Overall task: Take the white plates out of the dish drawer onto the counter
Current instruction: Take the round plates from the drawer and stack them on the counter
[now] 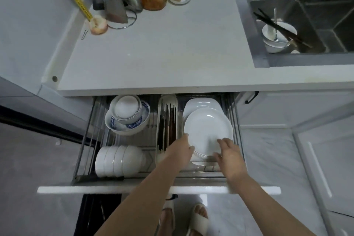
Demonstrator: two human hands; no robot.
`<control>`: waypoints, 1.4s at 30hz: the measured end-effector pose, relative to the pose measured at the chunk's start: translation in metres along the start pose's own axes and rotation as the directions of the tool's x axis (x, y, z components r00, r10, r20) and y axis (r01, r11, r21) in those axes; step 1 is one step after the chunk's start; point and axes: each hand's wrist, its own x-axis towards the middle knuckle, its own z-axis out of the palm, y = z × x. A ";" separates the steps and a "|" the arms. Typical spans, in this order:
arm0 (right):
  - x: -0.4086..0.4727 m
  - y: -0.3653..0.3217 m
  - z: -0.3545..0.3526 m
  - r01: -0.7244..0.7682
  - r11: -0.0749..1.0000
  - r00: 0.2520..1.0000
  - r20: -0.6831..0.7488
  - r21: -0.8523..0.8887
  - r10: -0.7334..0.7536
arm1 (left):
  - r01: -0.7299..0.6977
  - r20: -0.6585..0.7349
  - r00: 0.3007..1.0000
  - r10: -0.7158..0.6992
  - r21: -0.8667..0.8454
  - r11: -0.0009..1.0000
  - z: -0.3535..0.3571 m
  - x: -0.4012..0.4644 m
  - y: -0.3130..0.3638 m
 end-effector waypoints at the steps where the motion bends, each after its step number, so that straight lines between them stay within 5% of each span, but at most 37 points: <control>1: 0.005 0.003 0.002 -0.043 0.999 0.999 -0.011 0.009 0.043 | 0.003 -0.008 1.000 -0.003 0.007 1.000 0.004 0.009 0.000; 11: 0.064 0.017 0.016 -0.395 0.909 0.909 -0.088 0.134 0.408 | 0.048 -0.131 0.991 -0.038 0.071 0.996 0.022 0.082 -0.014; 22: 0.081 0.024 0.022 -0.502 0.851 0.842 -0.139 0.154 0.522 | 0.029 -0.171 0.985 -0.008 0.120 0.992 0.027 0.104 -0.025; 42: 0.028 -0.068 -0.032 -0.143 0.906 0.939 -0.235 0.398 0.251 | 0.006 -0.488 0.867 -0.098 -0.187 0.982 -0.060 -0.002 -0.063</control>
